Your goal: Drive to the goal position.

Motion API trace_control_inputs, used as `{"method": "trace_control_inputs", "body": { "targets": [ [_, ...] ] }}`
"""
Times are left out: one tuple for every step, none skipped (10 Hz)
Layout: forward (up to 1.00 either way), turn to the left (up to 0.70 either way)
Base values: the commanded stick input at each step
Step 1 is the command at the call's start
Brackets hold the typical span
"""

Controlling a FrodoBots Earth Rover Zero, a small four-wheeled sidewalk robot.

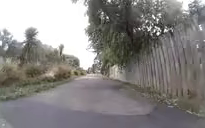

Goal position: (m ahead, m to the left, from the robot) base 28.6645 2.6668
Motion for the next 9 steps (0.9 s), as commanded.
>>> {"method": "trace_control_inputs", "body": {
  "targets": [
    [0.85, 0.00],
    [0.85, 0.00],
    [0.85, 0.00],
    [0.85, 0.00],
    [0.85, 0.00],
    [0.85, 0.00],
    [0.85, 0.00],
    [0.85, 0.00],
    [0.85, 0.00]
  ]
}}
